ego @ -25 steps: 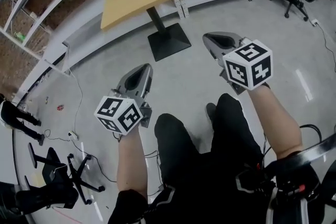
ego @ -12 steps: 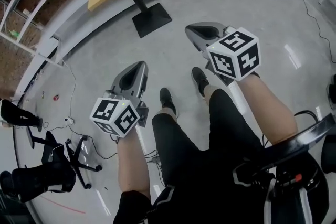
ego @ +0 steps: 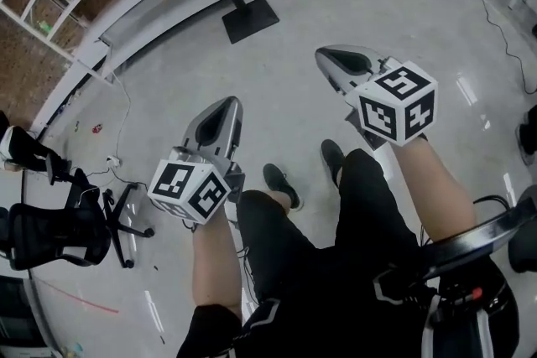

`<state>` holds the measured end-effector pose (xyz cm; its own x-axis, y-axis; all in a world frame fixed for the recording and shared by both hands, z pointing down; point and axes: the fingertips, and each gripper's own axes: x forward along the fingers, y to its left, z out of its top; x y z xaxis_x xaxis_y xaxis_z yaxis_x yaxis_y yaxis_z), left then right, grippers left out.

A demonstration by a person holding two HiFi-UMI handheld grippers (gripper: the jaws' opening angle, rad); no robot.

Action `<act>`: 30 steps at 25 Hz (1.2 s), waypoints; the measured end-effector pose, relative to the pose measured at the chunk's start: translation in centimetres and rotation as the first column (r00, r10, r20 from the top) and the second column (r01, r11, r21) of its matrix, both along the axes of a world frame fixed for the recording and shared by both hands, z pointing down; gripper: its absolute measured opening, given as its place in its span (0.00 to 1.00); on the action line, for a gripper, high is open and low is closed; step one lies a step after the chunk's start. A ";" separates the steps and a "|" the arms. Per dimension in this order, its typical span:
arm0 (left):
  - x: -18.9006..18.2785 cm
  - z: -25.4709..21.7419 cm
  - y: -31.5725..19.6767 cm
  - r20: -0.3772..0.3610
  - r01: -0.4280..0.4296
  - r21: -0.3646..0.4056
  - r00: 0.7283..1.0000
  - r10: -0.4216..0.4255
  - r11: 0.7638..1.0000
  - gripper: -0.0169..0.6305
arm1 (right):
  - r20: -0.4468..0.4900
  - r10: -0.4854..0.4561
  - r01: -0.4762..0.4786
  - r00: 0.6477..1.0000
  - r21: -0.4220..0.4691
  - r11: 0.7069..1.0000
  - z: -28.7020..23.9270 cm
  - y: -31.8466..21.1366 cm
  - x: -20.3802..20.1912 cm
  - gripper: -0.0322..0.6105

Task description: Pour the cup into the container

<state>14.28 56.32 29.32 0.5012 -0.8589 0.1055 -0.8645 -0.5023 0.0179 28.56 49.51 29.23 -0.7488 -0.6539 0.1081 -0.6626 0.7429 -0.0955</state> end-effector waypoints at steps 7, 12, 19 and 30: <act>0.2 -3.1 7.6 -0.013 0.034 0.069 0.999 -0.033 0.997 0.02 | 0.030 -0.006 0.005 1.000 0.050 0.999 -3.7 6.9 1.4 0.05; 1.0 -4.0 10.9 -0.005 0.050 0.087 0.999 -0.050 0.995 0.02 | 0.015 -0.024 0.023 1.000 0.066 0.998 -4.8 9.9 2.4 0.05; 2.5 -4.2 14.5 -0.032 0.041 0.068 0.999 -0.039 0.997 0.02 | 0.011 -0.028 0.027 1.000 0.059 0.998 -5.0 13.7 3.4 0.05; 3.9 -3.3 15.5 -0.027 0.039 0.033 0.999 -0.038 0.999 0.02 | -0.004 -0.030 0.031 1.000 0.070 0.997 -5.3 15.5 4.1 0.05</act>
